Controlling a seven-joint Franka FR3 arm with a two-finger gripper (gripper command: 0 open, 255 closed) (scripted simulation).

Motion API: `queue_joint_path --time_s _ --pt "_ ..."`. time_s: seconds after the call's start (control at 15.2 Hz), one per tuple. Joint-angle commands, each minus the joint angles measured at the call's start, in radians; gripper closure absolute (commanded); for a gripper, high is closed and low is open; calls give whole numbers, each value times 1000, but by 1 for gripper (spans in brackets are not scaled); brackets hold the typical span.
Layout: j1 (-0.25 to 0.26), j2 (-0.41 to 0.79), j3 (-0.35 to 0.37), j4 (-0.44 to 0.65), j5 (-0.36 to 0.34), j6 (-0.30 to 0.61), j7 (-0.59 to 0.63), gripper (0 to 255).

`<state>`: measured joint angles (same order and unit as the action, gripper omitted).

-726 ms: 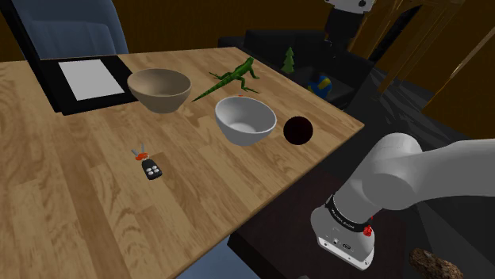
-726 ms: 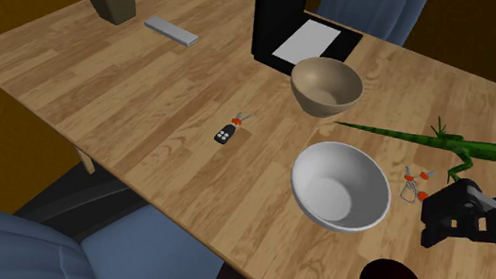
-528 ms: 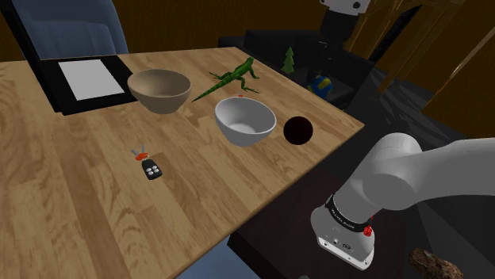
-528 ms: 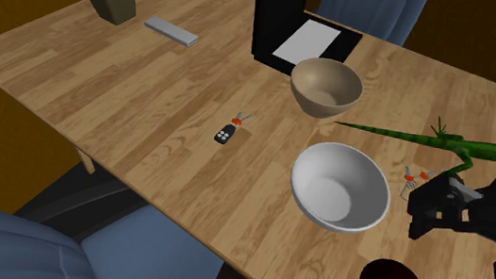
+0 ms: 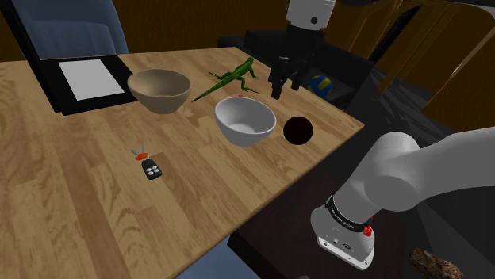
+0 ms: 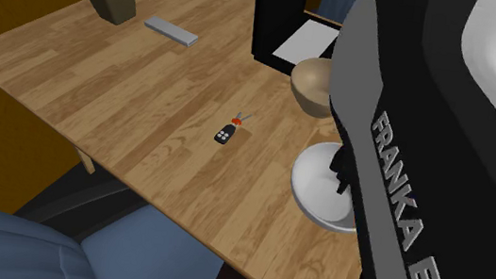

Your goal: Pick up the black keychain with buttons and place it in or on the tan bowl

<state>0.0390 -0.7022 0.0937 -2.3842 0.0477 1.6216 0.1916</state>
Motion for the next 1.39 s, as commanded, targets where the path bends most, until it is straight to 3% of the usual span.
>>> queue_joint_path --time_s 0.0,0.66,1.32 --pt "11 48 37 5 23 46 42 0" --pt "50 326 211 112 72 230 251 0" --pt "85 684 348 345 -23 349 490 0"
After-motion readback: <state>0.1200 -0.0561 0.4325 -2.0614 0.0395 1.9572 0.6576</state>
